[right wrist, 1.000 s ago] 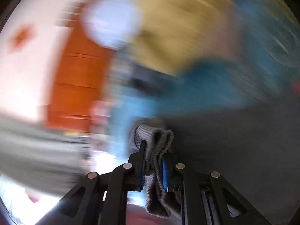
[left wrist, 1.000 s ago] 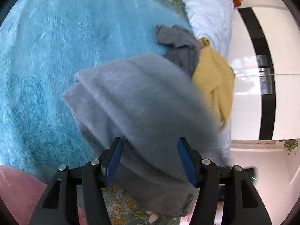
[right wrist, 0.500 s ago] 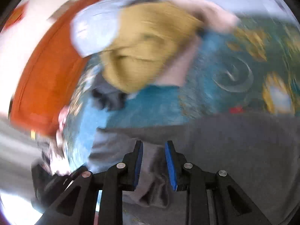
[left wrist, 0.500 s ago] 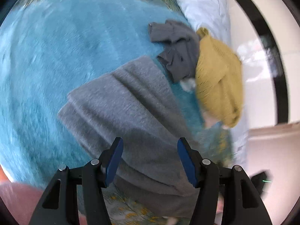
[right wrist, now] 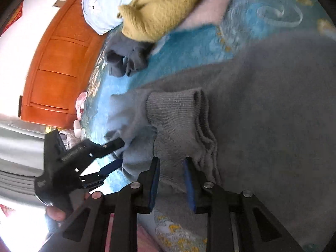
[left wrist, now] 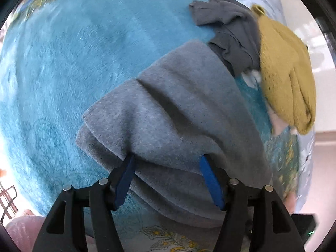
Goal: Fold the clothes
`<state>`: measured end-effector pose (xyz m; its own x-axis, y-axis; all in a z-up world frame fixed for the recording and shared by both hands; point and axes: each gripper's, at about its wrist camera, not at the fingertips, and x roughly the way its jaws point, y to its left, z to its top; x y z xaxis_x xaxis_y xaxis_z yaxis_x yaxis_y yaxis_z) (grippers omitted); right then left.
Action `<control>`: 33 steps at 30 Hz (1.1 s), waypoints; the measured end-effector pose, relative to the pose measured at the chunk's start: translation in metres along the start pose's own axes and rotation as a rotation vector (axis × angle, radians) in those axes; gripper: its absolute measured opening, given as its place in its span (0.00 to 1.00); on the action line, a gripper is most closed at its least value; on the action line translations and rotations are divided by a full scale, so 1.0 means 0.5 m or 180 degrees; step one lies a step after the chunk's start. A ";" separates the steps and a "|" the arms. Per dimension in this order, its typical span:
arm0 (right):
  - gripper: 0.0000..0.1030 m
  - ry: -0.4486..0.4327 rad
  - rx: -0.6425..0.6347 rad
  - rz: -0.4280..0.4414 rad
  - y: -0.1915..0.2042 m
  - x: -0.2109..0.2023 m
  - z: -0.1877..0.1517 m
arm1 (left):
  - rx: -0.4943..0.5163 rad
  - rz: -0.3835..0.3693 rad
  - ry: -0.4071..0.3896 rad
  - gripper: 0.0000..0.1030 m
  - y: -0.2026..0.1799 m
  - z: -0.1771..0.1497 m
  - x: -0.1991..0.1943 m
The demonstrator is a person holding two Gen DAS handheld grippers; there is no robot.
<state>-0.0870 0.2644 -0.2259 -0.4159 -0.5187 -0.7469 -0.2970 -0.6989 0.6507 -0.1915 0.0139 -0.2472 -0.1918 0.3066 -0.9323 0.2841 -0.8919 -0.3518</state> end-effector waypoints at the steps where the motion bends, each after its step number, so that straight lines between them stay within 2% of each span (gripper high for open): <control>1: 0.26 -0.0055 -0.0019 -0.0004 -0.002 -0.027 -0.003 | 0.0011 -0.0045 -0.0014 0.63 0.000 -0.002 -0.005; 4: 0.28 -0.0211 -0.0042 -0.0012 -0.017 -0.111 -0.019 | -0.0071 -0.0407 -0.0052 0.63 0.015 -0.011 -0.029; 7: 0.38 -0.0379 0.0145 -0.0211 -0.090 -0.205 -0.064 | -0.0169 -0.0638 -0.0051 0.63 0.035 -0.017 -0.046; 9: 0.47 -0.0502 0.0492 -0.0361 -0.173 -0.268 -0.107 | -0.0260 -0.0721 0.0016 0.63 0.048 -0.018 -0.043; 11: 0.51 -0.0674 0.0931 -0.0420 -0.248 -0.312 -0.147 | -0.0328 -0.0744 0.0064 0.63 0.055 -0.020 -0.039; 12: 0.58 -0.0876 0.1238 -0.0414 -0.295 -0.341 -0.177 | -0.0346 -0.0760 0.0085 0.63 0.051 -0.024 -0.041; 14: 0.69 -0.1202 0.1579 -0.0267 -0.353 -0.375 -0.206 | -0.0327 -0.0769 0.0092 0.63 0.038 -0.028 -0.046; 15: 0.72 -0.1313 0.1757 -0.0091 -0.375 -0.371 -0.214 | -0.0301 -0.0762 0.0086 0.63 0.032 -0.032 -0.050; 16: 0.73 -0.1420 0.1934 0.0088 -0.396 -0.366 -0.223 | -0.0275 -0.0756 0.0081 0.63 0.027 -0.036 -0.055; 19: 0.74 -0.1456 0.2402 0.0417 -0.432 -0.320 -0.220 | -0.0273 -0.0783 0.0074 0.63 0.023 -0.037 -0.055; 21: 0.78 -0.1632 0.2548 0.0519 -0.434 -0.311 -0.214 | -0.0297 -0.0817 0.0068 0.63 0.025 -0.037 -0.056; 25: 0.77 -0.1594 0.2406 0.0472 -0.416 -0.294 -0.164 | -0.0427 -0.0923 0.0064 0.63 0.040 -0.037 -0.058; 28: 0.77 -0.1626 0.2401 0.0442 -0.401 -0.283 -0.152 | -0.0457 -0.0943 0.0091 0.63 0.041 -0.037 -0.055; 30: 0.74 -0.1606 0.2472 0.0429 -0.407 -0.283 -0.153 | -0.0434 -0.0930 0.0088 0.63 0.039 -0.037 -0.056; 31: 0.71 -0.1567 0.2495 0.0396 -0.407 -0.283 -0.153 | -0.0420 -0.0927 0.0085 0.63 0.037 -0.037 -0.056; 33: 0.53 -0.1490 0.2542 0.0331 -0.408 -0.282 -0.153 | -0.0411 -0.0957 0.0078 0.63 0.037 -0.037 -0.055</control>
<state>0.0980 0.4423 -0.2637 -0.7262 -0.1869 -0.6615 -0.6698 -0.0240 0.7421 -0.1637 -0.0048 -0.2293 -0.2630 0.5592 -0.7862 0.3351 -0.7112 -0.6180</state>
